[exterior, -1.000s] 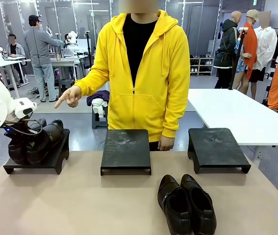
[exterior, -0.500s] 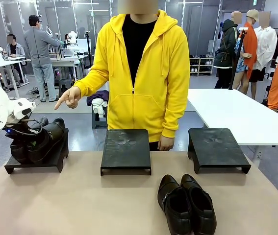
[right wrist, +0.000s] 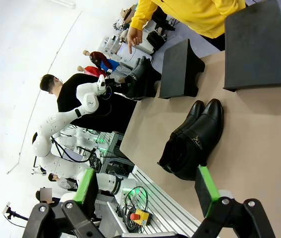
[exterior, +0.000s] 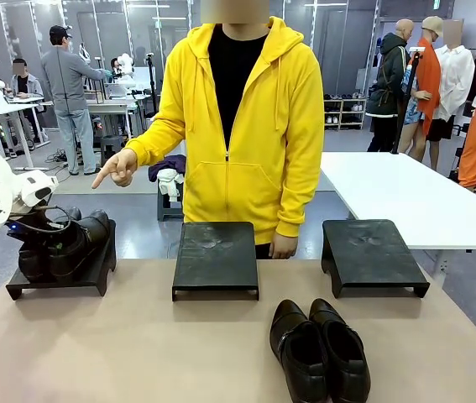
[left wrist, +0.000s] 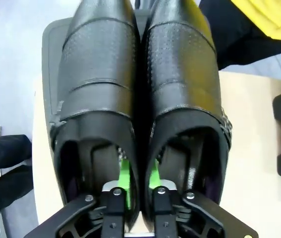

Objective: Place the shoes on the stand as instructed by the person.
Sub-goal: Pick up one pair of Shoes and place it on the Shoes Stand indicated by the person, then pick up another pair of Shoes and place it on the Shoes Stand indicated by the person.

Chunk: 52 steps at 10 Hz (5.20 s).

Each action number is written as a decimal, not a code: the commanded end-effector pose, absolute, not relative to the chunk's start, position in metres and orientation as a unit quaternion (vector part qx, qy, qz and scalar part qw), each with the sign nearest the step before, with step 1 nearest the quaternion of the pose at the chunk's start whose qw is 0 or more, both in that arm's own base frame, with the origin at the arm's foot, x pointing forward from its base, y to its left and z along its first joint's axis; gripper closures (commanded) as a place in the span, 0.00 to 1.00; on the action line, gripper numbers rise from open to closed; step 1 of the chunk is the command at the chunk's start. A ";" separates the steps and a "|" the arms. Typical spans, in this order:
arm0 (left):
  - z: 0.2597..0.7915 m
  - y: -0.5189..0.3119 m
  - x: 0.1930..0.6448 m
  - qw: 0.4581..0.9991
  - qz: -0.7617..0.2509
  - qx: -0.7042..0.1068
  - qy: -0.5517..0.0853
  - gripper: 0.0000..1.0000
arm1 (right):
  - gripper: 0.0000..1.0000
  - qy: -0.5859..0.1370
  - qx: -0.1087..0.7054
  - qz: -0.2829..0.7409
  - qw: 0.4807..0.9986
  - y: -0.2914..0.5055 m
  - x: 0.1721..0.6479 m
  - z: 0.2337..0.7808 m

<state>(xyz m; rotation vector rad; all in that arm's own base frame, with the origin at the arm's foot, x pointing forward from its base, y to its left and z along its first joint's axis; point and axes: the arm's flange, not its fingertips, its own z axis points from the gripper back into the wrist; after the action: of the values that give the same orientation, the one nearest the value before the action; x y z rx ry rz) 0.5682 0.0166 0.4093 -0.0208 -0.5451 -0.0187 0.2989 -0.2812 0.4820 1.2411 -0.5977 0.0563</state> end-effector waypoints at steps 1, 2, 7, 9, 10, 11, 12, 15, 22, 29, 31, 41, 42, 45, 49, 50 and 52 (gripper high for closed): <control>0.411 0.024 0.562 0.958 -0.022 -0.004 -0.285 0.21 | 0.00 -0.281 0.575 0.031 0.768 -0.282 0.298 0.484; 0.412 0.024 0.562 0.959 -0.019 -0.003 -0.284 0.21 | 0.00 -0.281 0.575 0.031 0.768 -0.282 0.298 0.484; 0.432 0.020 0.557 0.959 -0.017 0.007 -0.283 0.00 | 0.00 -0.281 0.575 0.031 0.768 -0.282 0.298 0.484; 0.438 0.018 0.551 0.960 -0.020 0.000 -0.279 0.00 | 0.00 -0.281 0.575 0.031 0.768 -0.282 0.298 0.484; 0.437 0.018 0.547 0.960 -0.028 -0.002 -0.279 0.00 | 0.00 -0.281 0.575 0.031 0.768 -0.282 0.298 0.484; 0.436 0.018 0.561 0.957 -0.021 0.002 -0.289 0.00 | 0.00 -0.281 0.575 0.031 0.768 -0.282 0.298 0.484; 0.436 0.018 0.561 0.957 -0.021 0.002 -0.289 0.00 | 0.00 -0.281 0.575 0.031 0.768 -0.282 0.298 0.484; 0.436 0.018 0.561 0.957 -0.021 0.002 -0.289 0.00 | 0.00 -0.281 0.575 0.031 0.768 -0.282 0.298 0.484; 0.436 0.018 0.561 0.957 -0.021 0.002 -0.289 0.00 | 0.00 -0.281 0.575 0.031 0.768 -0.282 0.298 0.484; 0.582 0.071 0.450 0.960 -0.062 -0.083 -0.260 0.00 | 0.00 -0.281 0.575 0.031 0.768 -0.282 0.298 0.484; 0.602 0.111 0.401 0.952 -0.038 -0.129 -0.274 0.00 | 0.00 -0.281 0.575 0.031 0.768 -0.282 0.298 0.484; 0.480 0.250 0.262 0.772 -0.031 -0.583 -0.251 0.00 | 0.00 -0.281 0.575 0.031 0.768 -0.282 0.298 0.484; 0.472 0.259 0.263 0.761 -0.034 -0.602 -0.238 0.00 | 0.00 -0.281 0.575 0.031 0.768 -0.282 0.298 0.484; 0.446 0.277 0.273 0.747 -0.035 -0.639 -0.182 0.00 | 0.00 -0.281 0.575 0.031 0.768 -0.282 0.298 0.484; 0.446 0.282 0.288 0.752 -0.044 -0.638 -0.161 0.00 | 0.00 -0.281 0.575 0.031 0.768 -0.282 0.298 0.484; 0.449 0.283 0.291 0.757 -0.029 -0.629 -0.175 0.00 | 0.00 -0.281 0.575 0.031 0.768 -0.282 0.298 0.484; 0.440 0.273 0.286 0.756 -0.038 -0.636 -0.150 0.00 | 0.00 -0.281 0.575 0.031 0.768 -0.282 0.298 0.484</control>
<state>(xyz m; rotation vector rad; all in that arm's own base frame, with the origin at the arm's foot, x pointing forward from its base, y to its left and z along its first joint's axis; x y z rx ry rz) 0.2879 0.2758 0.4424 -1.3776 -0.3336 -0.0769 0.2990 -0.2811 0.4820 1.2412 -0.5969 0.0563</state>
